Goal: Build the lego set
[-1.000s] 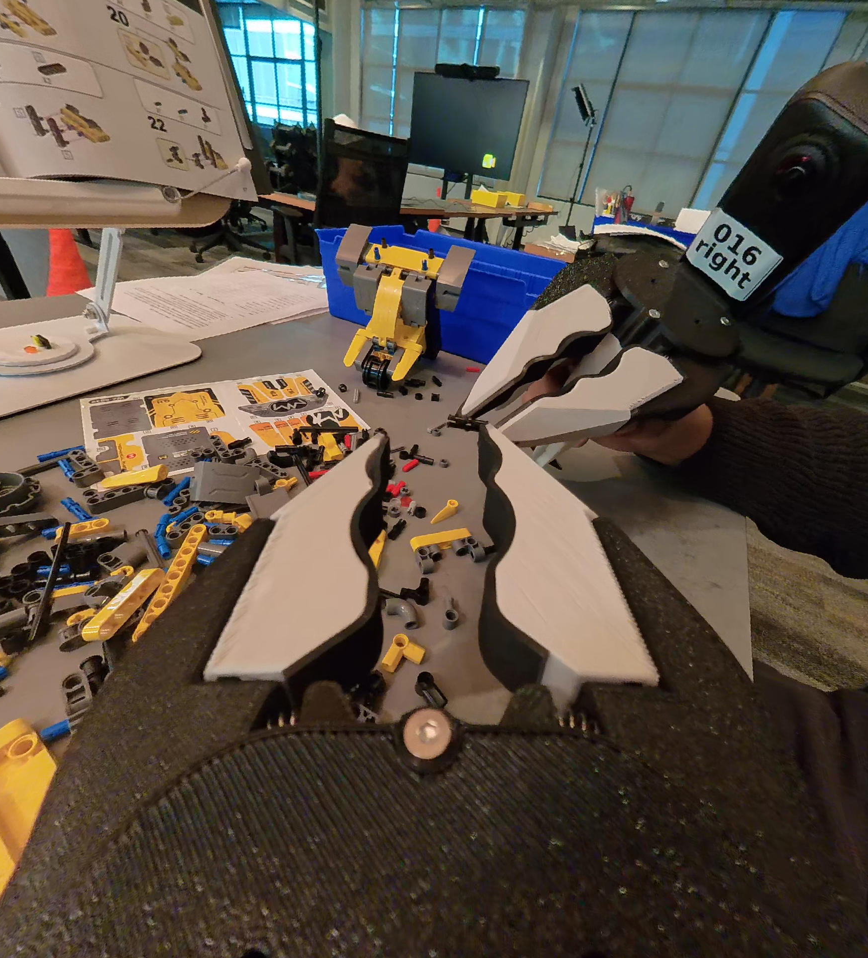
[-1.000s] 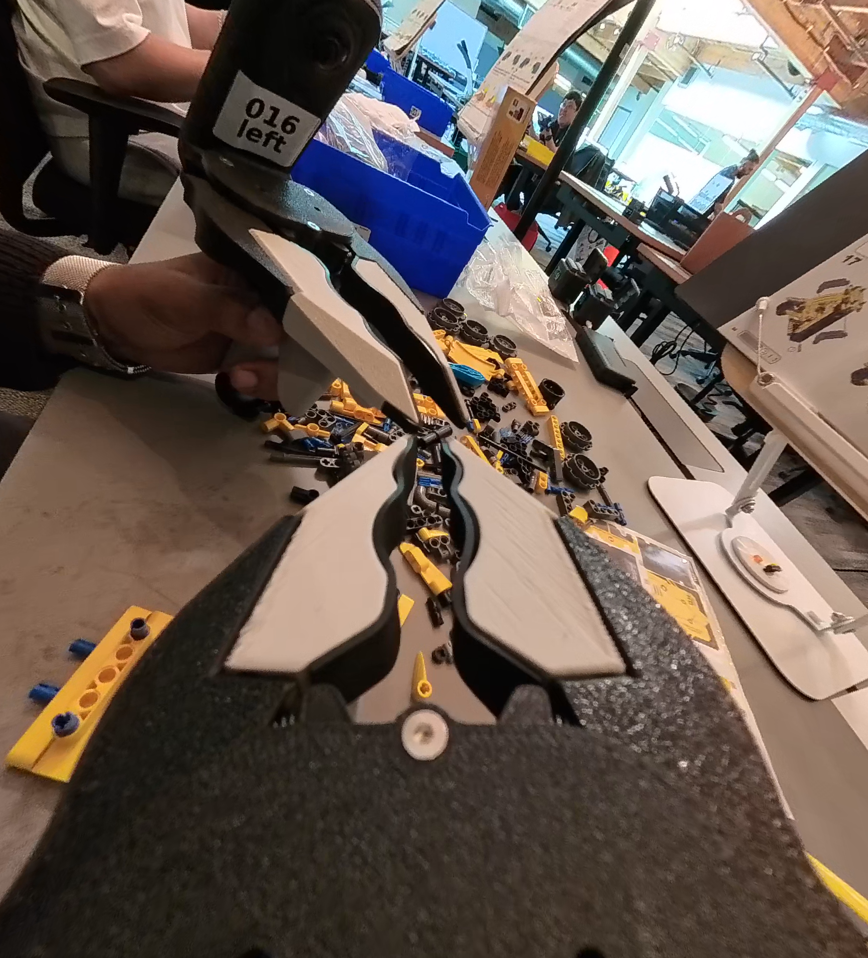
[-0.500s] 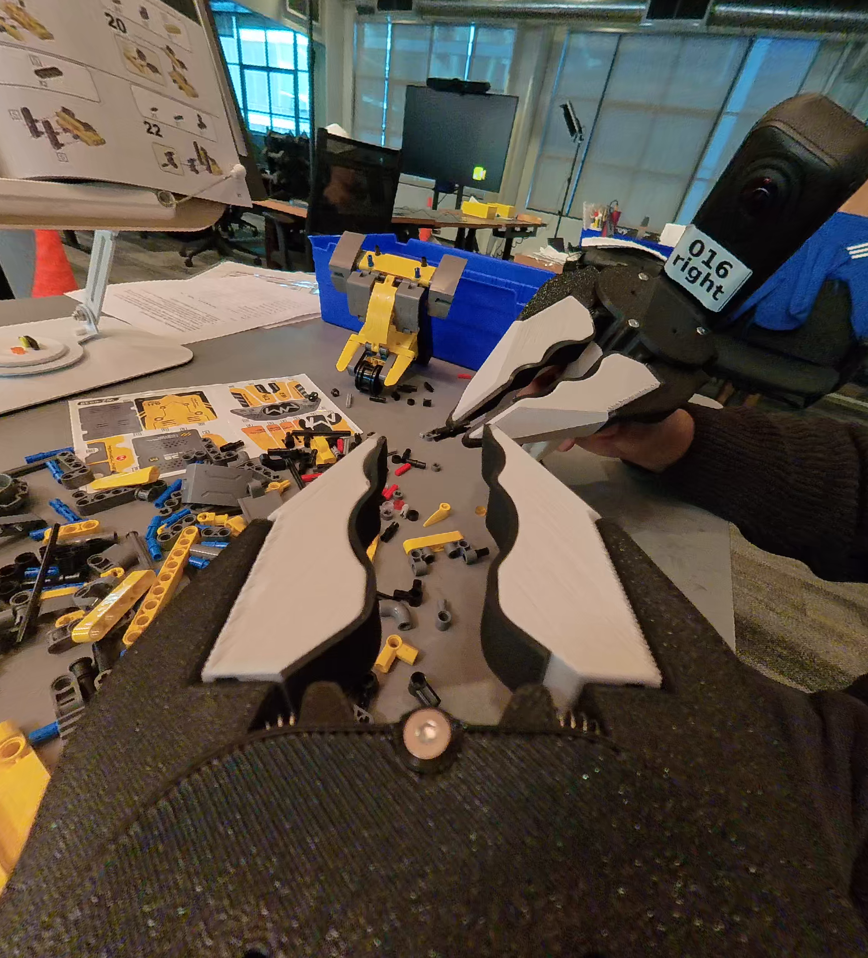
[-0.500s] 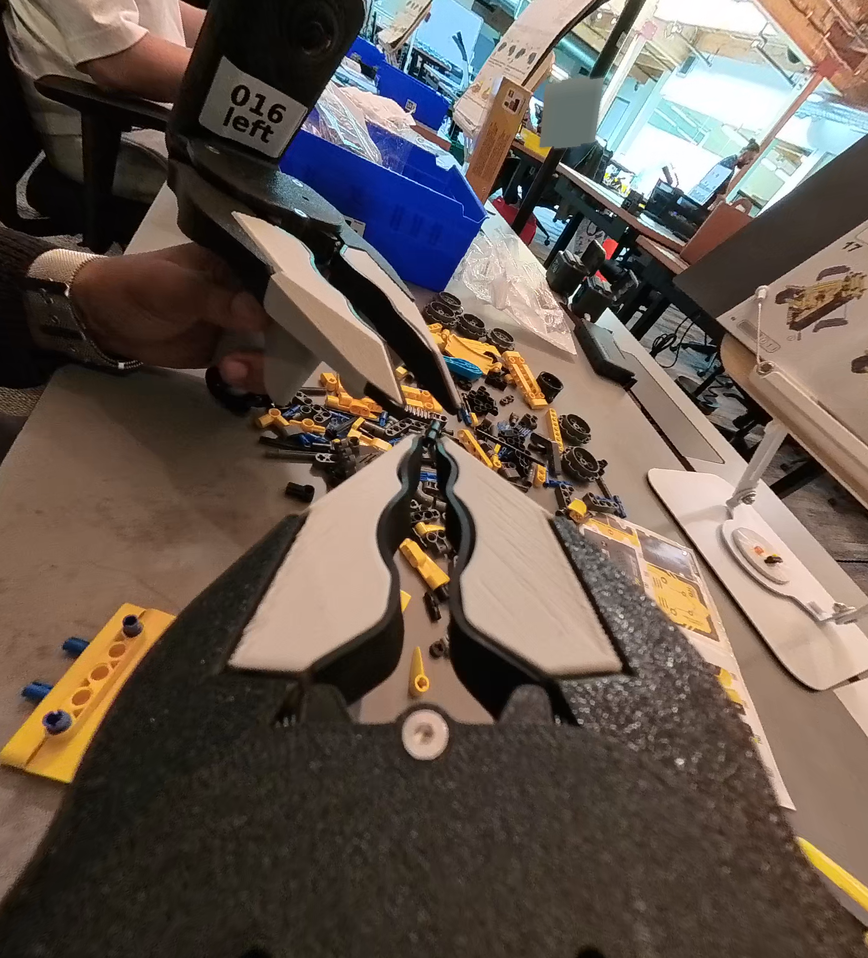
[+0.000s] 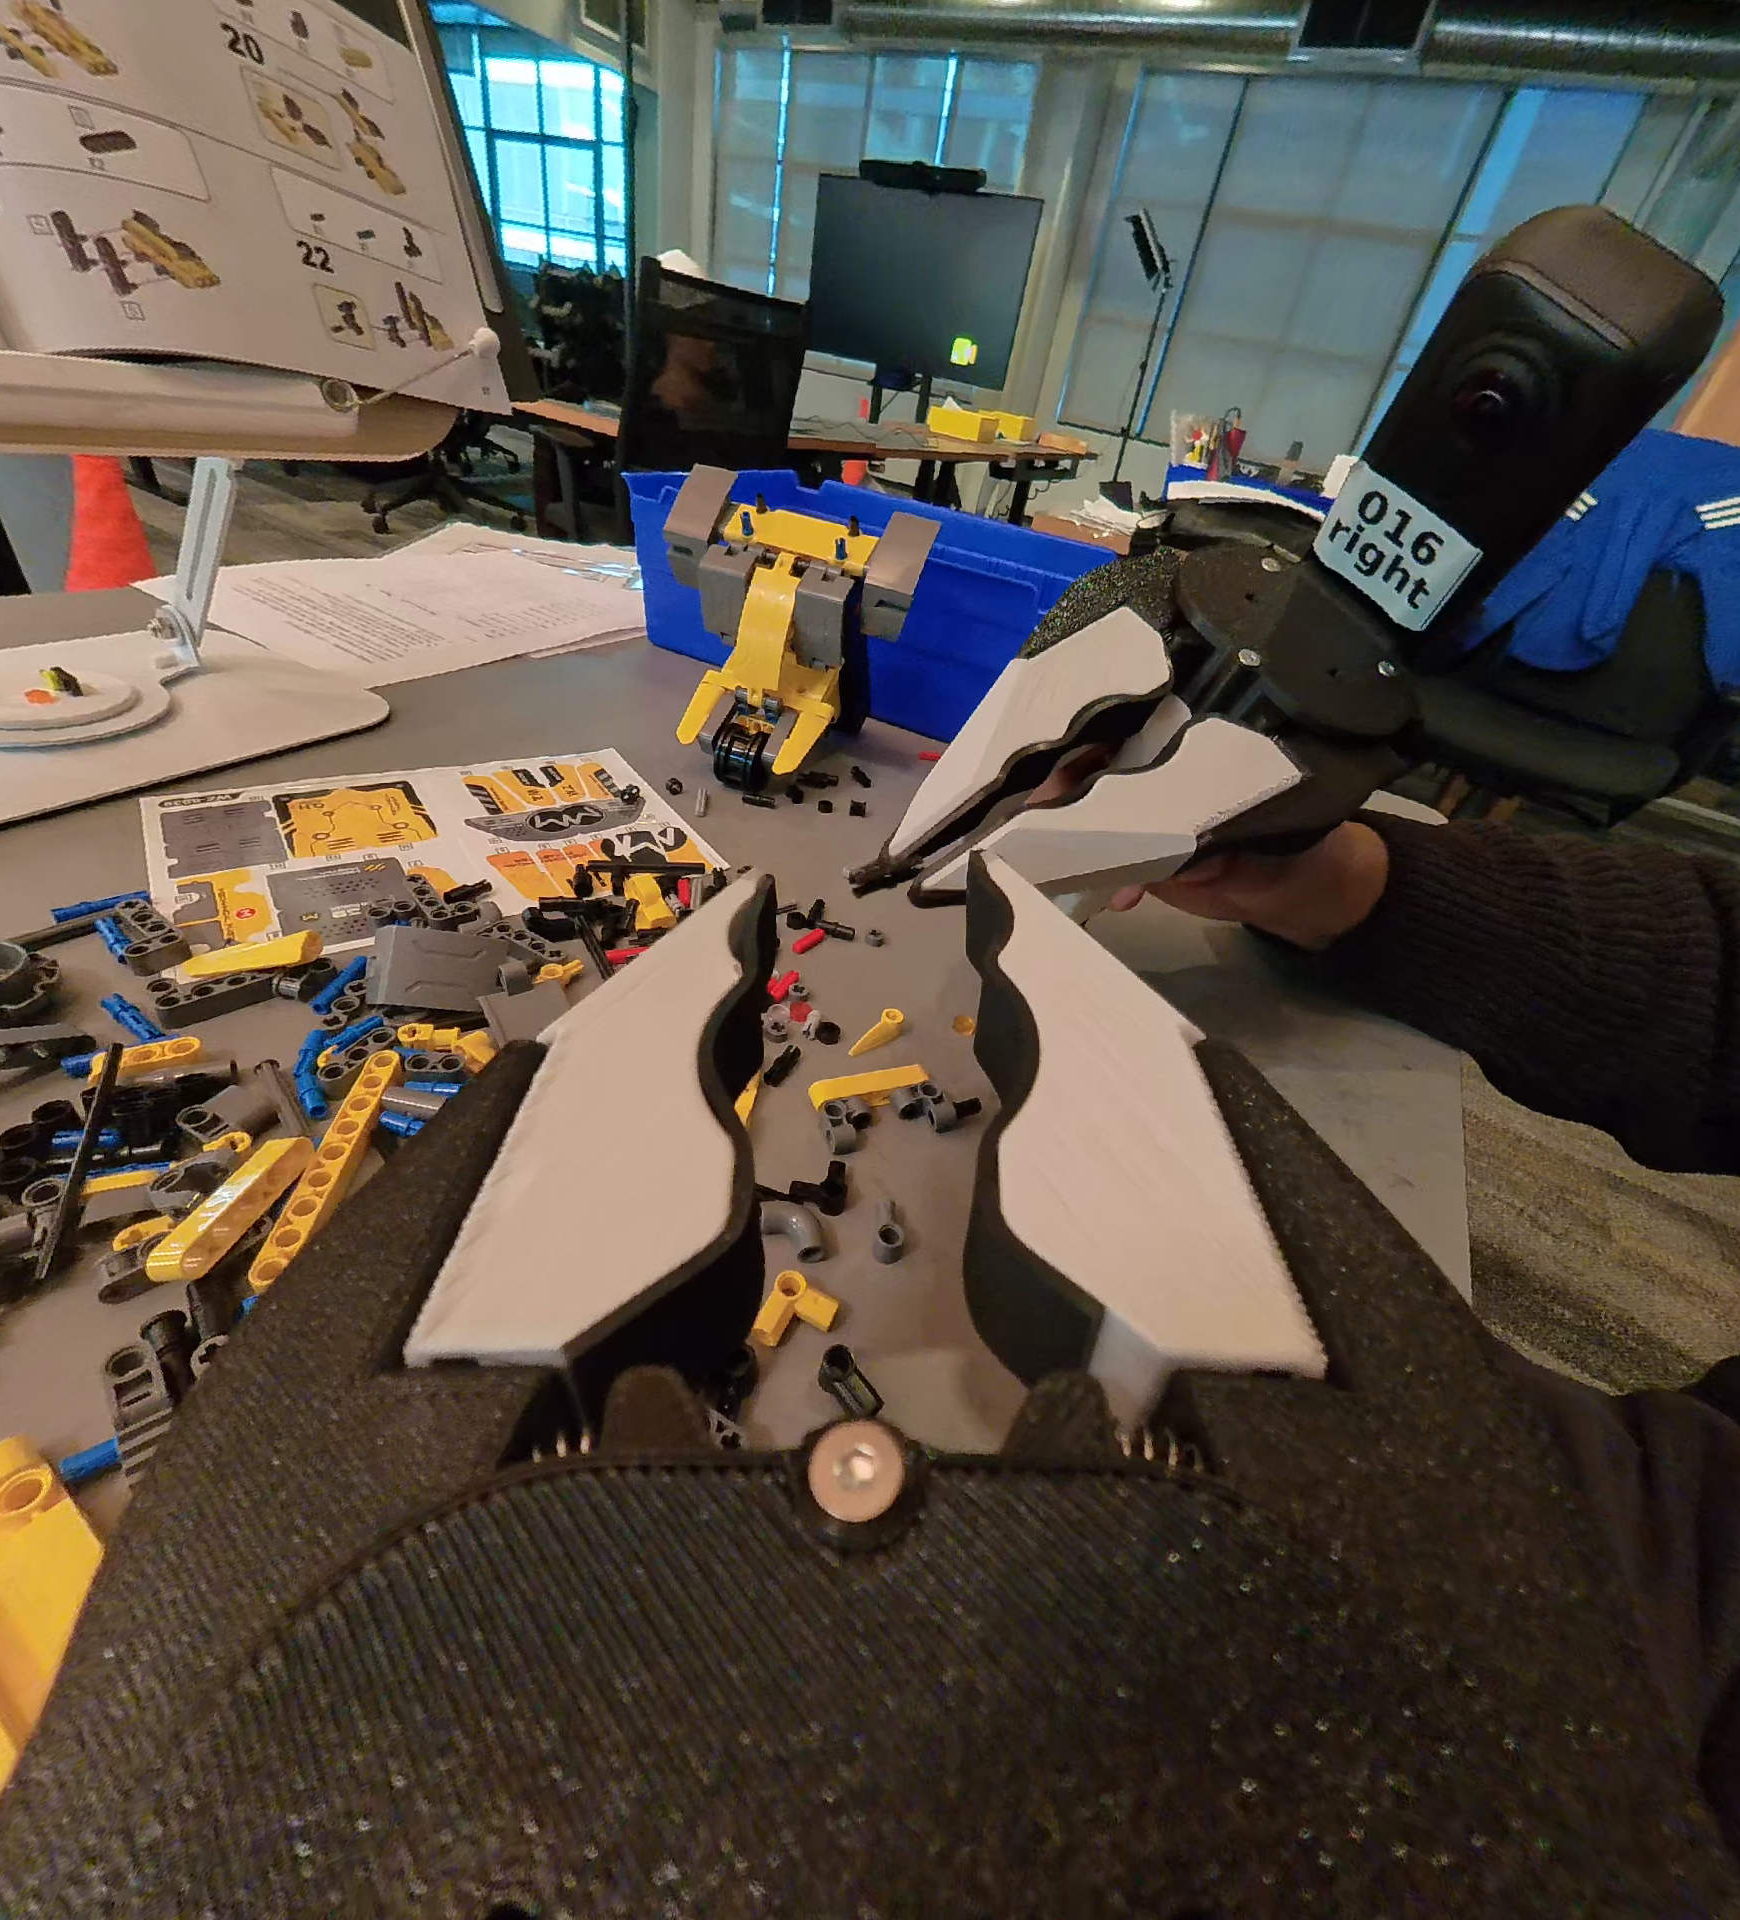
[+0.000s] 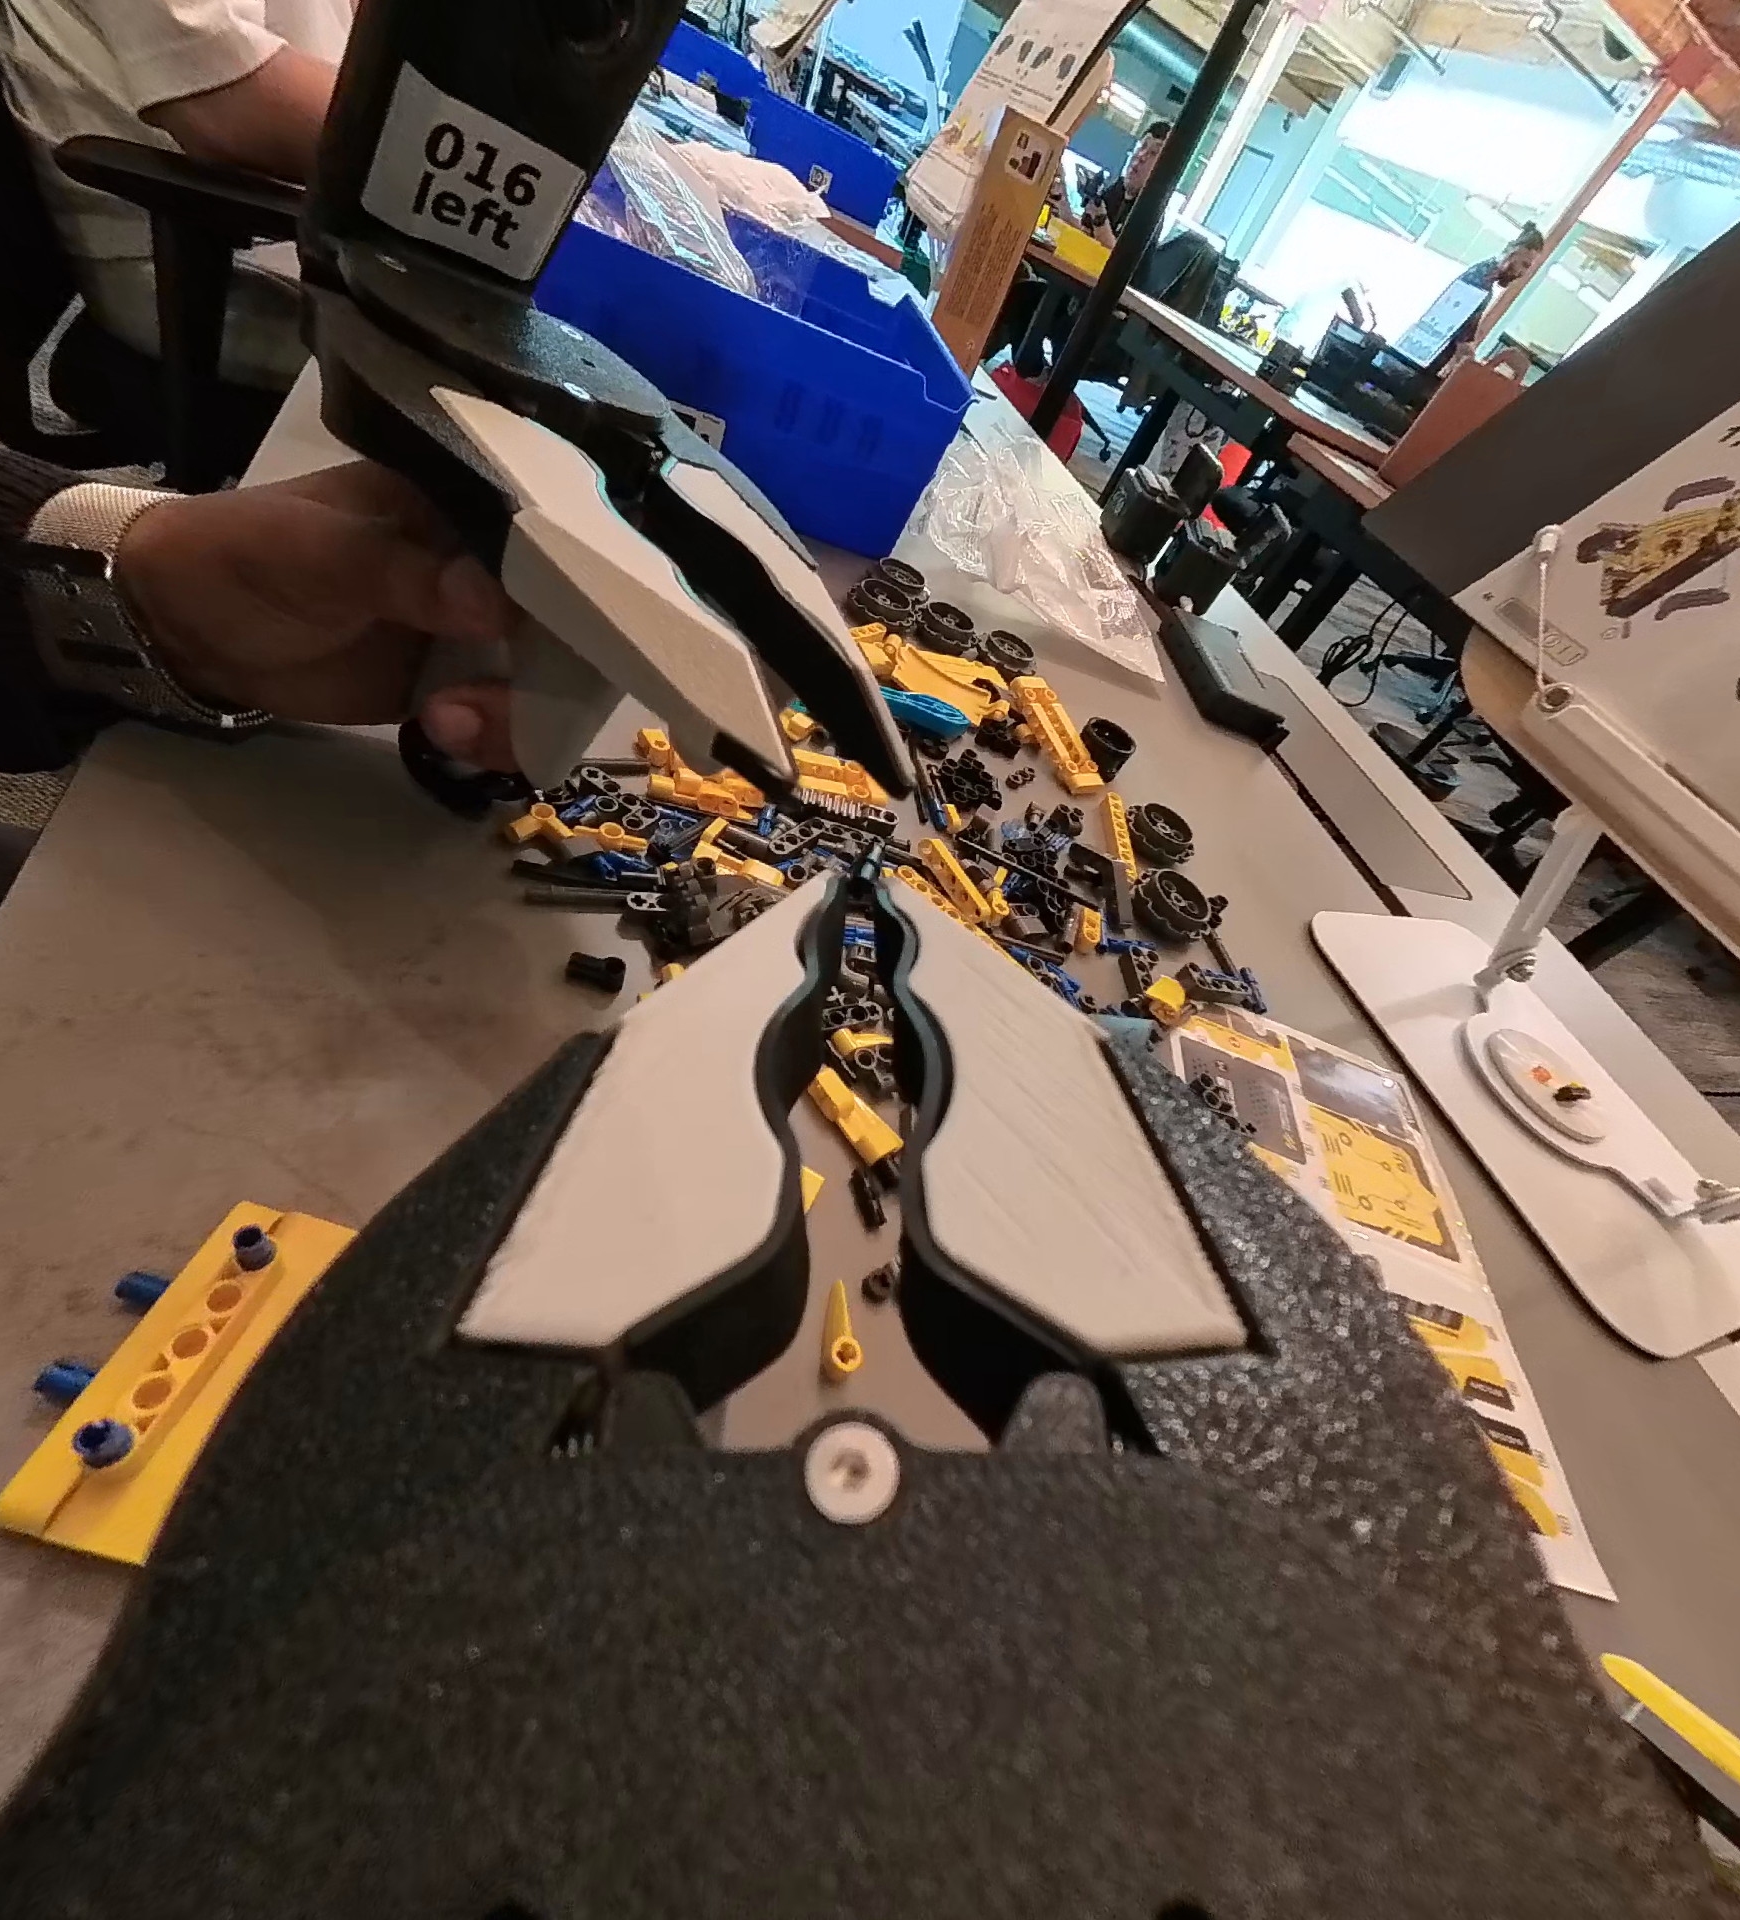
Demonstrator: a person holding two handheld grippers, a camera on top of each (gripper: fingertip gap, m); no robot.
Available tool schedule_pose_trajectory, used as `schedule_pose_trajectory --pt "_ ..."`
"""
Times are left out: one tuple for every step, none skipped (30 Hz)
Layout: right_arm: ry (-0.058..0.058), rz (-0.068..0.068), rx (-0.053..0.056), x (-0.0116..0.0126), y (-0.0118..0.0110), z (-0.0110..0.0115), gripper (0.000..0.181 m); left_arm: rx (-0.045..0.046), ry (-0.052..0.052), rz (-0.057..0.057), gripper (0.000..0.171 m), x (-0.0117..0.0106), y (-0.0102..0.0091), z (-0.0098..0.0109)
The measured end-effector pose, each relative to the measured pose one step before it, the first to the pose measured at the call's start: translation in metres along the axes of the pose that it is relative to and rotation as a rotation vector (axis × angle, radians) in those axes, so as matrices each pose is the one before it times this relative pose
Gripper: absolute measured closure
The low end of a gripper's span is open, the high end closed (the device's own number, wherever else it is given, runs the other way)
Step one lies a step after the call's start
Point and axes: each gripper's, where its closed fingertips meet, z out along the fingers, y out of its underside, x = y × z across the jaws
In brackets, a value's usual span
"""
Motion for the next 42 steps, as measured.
schedule_pose_trajectory --pt "0.0011 0.0000 0.0027 0.00046 -0.00052 -0.00048 0.178 0.00552 0.0005 -0.0029 0.136 -0.00025 -0.00091 -0.00062" --pt "0.0005 -0.0004 0.0052 0.00027 -0.00083 -0.00068 0.178 0.00854 0.0016 -0.0056 0.136 -0.00026 -0.00138 -0.00089" --pt "-0.0014 -0.0007 0.0071 0.00004 -0.00119 -0.00066 0.178 0.00948 0.0037 -0.0094 0.136 -0.00021 -0.00151 -0.00115" --pt "-0.0027 -0.0019 0.0080 -0.00035 -0.00130 -0.00071 0.178 0.01102 0.0074 -0.0129 0.135 0.00006 -0.00164 -0.00125" --pt "-0.0013 -0.0035 0.0078 -0.00017 -0.00123 -0.00067 0.178 0.01437 0.0118 -0.0151 0.135 0.00064 -0.00210 -0.00157" --pt "0.0022 -0.0052 0.0059 0.00027 -0.00106 -0.00074 0.178 0.01713 0.0163 -0.0179 0.134 0.00120 -0.00253 -0.00154" --pt "0.0034 -0.0062 0.0042 0.00029 -0.00097 -0.00067 0.178 0.01730 0.0193 -0.0208 0.134 0.00139 -0.00255 -0.00135" --pt "0.0016 -0.0059 0.0046 -0.00002 -0.00125 -0.00075 0.178 0.01459 0.0227 -0.0252 0.133 0.00133 -0.00196 -0.00068" --pt "0.0001 -0.0054 0.0074 -0.00033 -0.00195 -0.00086 0.178 0.00917 0.0242 -0.0328 0.131 0.00103 -0.00085 -0.00008" --pt "-0.0007 -0.0051 0.0105 -0.00066 -0.00243 -0.00089 0.178 0.00195 0.0219 -0.0429 0.126 -0.00006 0.00078 0.00074" --pt "-0.0041 -0.0051 0.0113 -0.00122 -0.00261 -0.00079 0.178 -0.00606 0.0275 -0.0523 0.120 0.00021 0.00214 0.00127" --pt "-0.0102 -0.0057 0.0117 -0.00232 -0.00272 -0.00065 0.178 -0.00783 0.0362 -0.0555 0.116 0.00170 0.00216 0.00126" --pt "-0.0125 -0.0068 0.0124 -0.00282 -0.00263 -0.00059 0.178 -0.00044 0.0423 -0.0502 0.115 0.00316 0.00082 0.00065" --pt "-0.0101 -0.0077 0.0099 -0.00273 -0.00230 -0.00028 0.178 0.00639 0.0446 -0.0429 0.116 0.00416 -0.00052 0.00010" --pt "-0.0087 -0.0081 0.0050 -0.00255 -0.00154 -0.00002 0.178 0.00906 0.0432 -0.0366 0.119 0.00425 -0.00109 -0.00052" --pt "-0.0082 -0.0087 0.0024 -0.00245 -0.00104 0.00025 0.178 0.00627 0.0356 -0.0341 0.123 0.00295 -0.00061 -0.00061" --pt "-0.0055 -0.0095 0.0033 -0.00201 -0.00115 0.00011 0.178 -0.00113 0.0296 -0.0381 0.127 0.00158 0.00092 -0.00028" --pt "-0.0035 -0.0091 0.0049 -0.00155 -0.00134 -0.00008 0.178 -0.00718 0.0286 -0.0403 0.128 0.00152 0.00173 0.00041" --pt "-0.0035 -0.0069 0.0049 -0.00137 -0.00139 -0.00021 0.178 -0.00850 0.0260 -0.0322 0.129 0.00160 0.00212 0.00090" --pt "-0.0037 -0.0043 0.0050 -0.00101 -0.00132 -0.00046 0.178 -0.01311 0.0185 -0.0215 0.132 0.00130 0.00263 0.00098" --pt "-0.0045 -0.0021 0.0058 -0.00088 -0.00132 -0.00048 0.178 -0.01388 0.0102 -0.0084 0.136 0.00093 0.00246 0.00104" --pt "-0.0062 -0.0002 0.0056 -0.00077 -0.00114 -0.00062 0.178 -0.01014 0.0072 0.0019 0.141 0.00118 0.00171 0.00068" --pt "-0.0049 0.0012 0.0044 -0.00049 -0.00078 -0.00059 0.178 -0.00686 0.0065 0.0068 0.146 0.00153 0.00100 0.00053" --pt "-0.0034 0.0015 0.0033 -0.00022 -0.00062 -0.00048 0.178 -0.00600 0.0050 0.0059 0.149 0.00114 0.00096 0.00025" --pt "-0.0059 0.0011 0.0030 -0.00068 -0.00031 -0.00047 0.178 -0.00549 0.0040 0.0023 0.150 0.00091 0.00085 0.00022" --pt "-0.0066 0.0016 0.0024 -0.00077 -0.00026 -0.00020 0.178 -0.00391 0.0079 0.0006 0.151 0.00132 0.00070 0.00041" --pt "-0.0057 0.0016 0.0007 -0.00080 0.00008 -0.00003 0.178 -0.00382 0.0113 0.0001 0.152 0.00189 0.00061 0.00044" --pt "-0.0077 0.0009 -0.0004 -0.00121 0.00020 0.00022 0.178 -0.00540 0.0070 -0.0002 0.154 0.00111 0.00083 0.00044" --pt "-0.0087 0.0010 -0.0008 -0.00141 0.00034 0.00020 0.178 -0.00526 0.0015 0.0009 0.156 0.00025 0.00092 0.00037" --pt "-0.0065 0.0009 -0.0014 -0.00110 0.00027 0.00042 0.178 -0.00588 0.0026 0.0019 0.160 0.00051 0.00101 0.00036" --pt "-0.0051 0.0002 0.0001 -0.00093 0.00008 0.00021 0.178 -0.00577 0.0031 0.0024 0.163 0.00063 0.00097 0.00047" --pt "-0.0047 -0.0002 0.0014 -0.00097 -0.00025 0.00016 0.178 -0.00526 -0.0001 0.0023 0.164 0.00023 0.00088 0.00037" --pt "-0.0028 -0.0005 0.0004 -0.00051 -0.00025 0.00002 0.178 -0.00446 -0.0006 0.0011 0.165 -0.00006 0.00079 0.00043" --pt "-0.0014 -0.0002 -0.0006 -0.00018 0.00008 -0.00004 0.178 -0.00310 -0.0008 0.0007 0.165 -0.00006 0.00053 0.00031" --pt "-0.0017 0.0005 -0.0002 -0.00022 0.00004 0.00007 0.178 -0.00221 -0.0027 0.0005 0.166 -0.00035 0.00036 0.00029" --pt "-0.0016 0.0009 0.0005 -0.00010 -0.00007 -0.00007 0.178 -0.00160 -0.0043 0.0011 0.169 -0.00048 0.00017 0.00008" --pt "-0.0007 0.0007 0.0006 -0.00013 -0.00005 -0.00009 0.178 -0.00125 -0.0023 0.0050 0.169 0.00016 0.00005 -0.00003" --pt "-0.0001 0.0001 0.0003 -0.00002 -0.00004 0.00002 0.178 -0.00139 -0.0030 0.0063 0.169 0.00002 -0.00001 -0.00002" --pt "-0.0002 -0.0004 -0.0001 -0.00008 -0.00003 0.00004 0.178 -0.00104 -0.0012 0.0023 0.169 0.00001 0.00016 0.00000" --pt "-0.0002 -0.0010 -0.0003 -0.00008 0.00009 0.00004 0.178 -0.00089 0.0006 -0.0011 0.169 0.00002 0.00016 -0.00002" --pt "0.0002 -0.0014 -0.0004 -0.00011 0.00005 -0.00001 0.178 -0.00035 0.0016 -0.0029 0.169 0.00002 -0.00001 -0.00004" --pt "0.0009 -0.0013 -0.0008 -0.00001 0.00007 0.00019 0.178 -0.00046 0.0003 -0.0017 0.169 -0.00010 0.00008 -0.00017"
